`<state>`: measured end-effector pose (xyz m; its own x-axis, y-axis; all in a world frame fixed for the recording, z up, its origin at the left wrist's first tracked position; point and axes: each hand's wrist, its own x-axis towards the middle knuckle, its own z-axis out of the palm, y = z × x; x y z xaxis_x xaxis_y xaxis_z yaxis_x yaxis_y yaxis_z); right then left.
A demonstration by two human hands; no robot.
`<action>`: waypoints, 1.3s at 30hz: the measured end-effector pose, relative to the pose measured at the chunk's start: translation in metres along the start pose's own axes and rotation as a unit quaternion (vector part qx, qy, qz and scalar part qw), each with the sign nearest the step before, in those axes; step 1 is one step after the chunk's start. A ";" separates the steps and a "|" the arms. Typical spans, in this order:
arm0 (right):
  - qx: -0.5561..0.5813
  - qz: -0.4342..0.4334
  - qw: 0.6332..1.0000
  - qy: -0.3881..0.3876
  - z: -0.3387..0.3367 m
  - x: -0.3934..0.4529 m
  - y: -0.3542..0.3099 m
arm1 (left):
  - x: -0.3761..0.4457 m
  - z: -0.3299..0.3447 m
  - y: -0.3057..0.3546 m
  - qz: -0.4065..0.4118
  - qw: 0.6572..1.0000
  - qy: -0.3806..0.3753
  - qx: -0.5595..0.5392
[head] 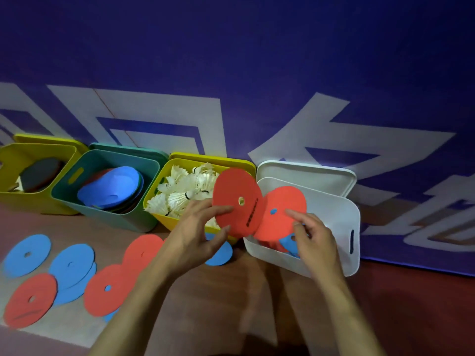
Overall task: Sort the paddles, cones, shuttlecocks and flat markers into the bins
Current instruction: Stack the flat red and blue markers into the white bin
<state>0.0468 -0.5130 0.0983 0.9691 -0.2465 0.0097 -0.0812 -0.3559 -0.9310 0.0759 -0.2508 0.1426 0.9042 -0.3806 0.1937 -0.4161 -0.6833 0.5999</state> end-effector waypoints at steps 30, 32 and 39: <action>-0.273 0.188 0.914 -0.232 -0.028 0.059 0.117 | 0.150 0.161 -0.018 -0.160 0.947 -0.274 -0.053; -0.259 0.155 0.933 -0.197 -0.030 0.051 0.106 | 0.154 0.177 -0.025 -0.148 0.951 -0.271 0.012; -0.206 0.031 0.963 -0.172 0.012 0.022 0.079 | 0.093 0.148 -0.030 -0.043 0.997 -0.048 -0.033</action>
<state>0.0639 -0.5360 0.0204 0.9736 0.0087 -0.2282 -0.1582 -0.6947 -0.7017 0.1584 -0.3578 0.0281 0.9216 -0.3826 0.0658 -0.3275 -0.6751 0.6610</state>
